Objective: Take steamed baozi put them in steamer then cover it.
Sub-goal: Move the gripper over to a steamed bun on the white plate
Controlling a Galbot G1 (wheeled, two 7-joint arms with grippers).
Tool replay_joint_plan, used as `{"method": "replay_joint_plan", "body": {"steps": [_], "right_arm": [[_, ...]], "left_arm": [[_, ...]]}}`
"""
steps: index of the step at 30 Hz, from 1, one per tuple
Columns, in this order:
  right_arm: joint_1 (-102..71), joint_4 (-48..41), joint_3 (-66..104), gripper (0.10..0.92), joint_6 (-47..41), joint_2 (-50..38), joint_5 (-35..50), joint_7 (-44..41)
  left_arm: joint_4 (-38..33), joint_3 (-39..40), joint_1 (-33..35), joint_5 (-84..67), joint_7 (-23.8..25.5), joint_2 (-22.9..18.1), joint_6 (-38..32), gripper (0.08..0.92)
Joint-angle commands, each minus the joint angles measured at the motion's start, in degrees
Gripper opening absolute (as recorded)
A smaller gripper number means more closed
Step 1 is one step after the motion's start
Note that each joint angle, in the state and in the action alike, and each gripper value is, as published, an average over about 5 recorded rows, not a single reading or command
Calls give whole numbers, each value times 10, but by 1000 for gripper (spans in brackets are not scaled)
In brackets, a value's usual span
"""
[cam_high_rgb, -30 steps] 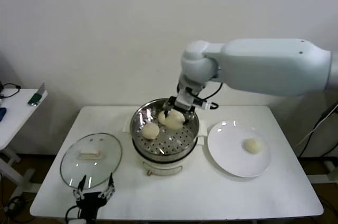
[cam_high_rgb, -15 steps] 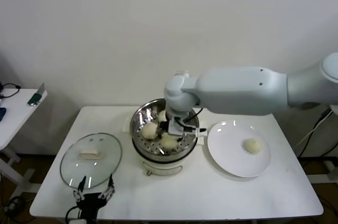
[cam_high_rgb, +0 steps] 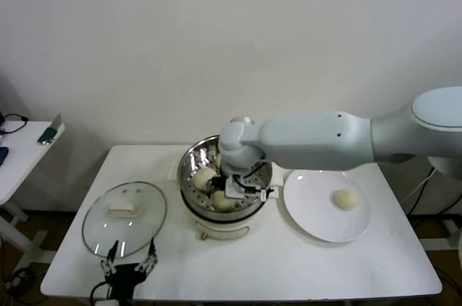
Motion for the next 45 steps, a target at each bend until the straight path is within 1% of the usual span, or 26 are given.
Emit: {"method": "replay_joint_plan", "body": {"steps": [1, 4, 6, 10, 12, 14, 17, 20, 23, 32, 45], "right_arm": [[97, -15, 5, 822, 9, -50, 143, -57], [164, -38, -23, 823, 6, -98, 233, -113], [200, -60, -51, 823, -4, -134, 279, -134], [241, -76, -127, 823, -65, -221, 364, -130], [238, -81, -156, 823, -106, -268, 379, -118], [215, -95, -168, 823, -144, -312, 368, -105], [155, -119, -155, 823, -187, -366, 321, -90], [81, -142, -103, 823, -206, -396, 255, -78], [-3, -162, -37, 823, -221, -408, 215, -70], [-195, -194, 104, 823, -257, -395, 166, -50], [-275, -278, 184, 823, -247, -333, 138, -41]], "left_arm": [[-3, 2, 1, 3, 0, -1, 0, 823], [-6, 2, 2, 3, 0, -1, 0, 823], [-6, 2, 2, 3, 0, 0, 0, 823], [-4, 3, -1, 2, -1, 1, -1, 823], [-3, 3, -2, 1, -1, 1, -1, 823], [-3, 3, -4, 0, -1, 2, -1, 823], [-2, 3, -5, 0, 0, 2, 0, 823], [-2, 2, -4, 0, 1, 1, 1, 823], [-2, 1, -2, 2, 2, 0, 2, 823], [1, -3, 5, 4, 1, -4, 1, 823], [5, -2, 9, 8, 0, -4, -1, 823]]}}
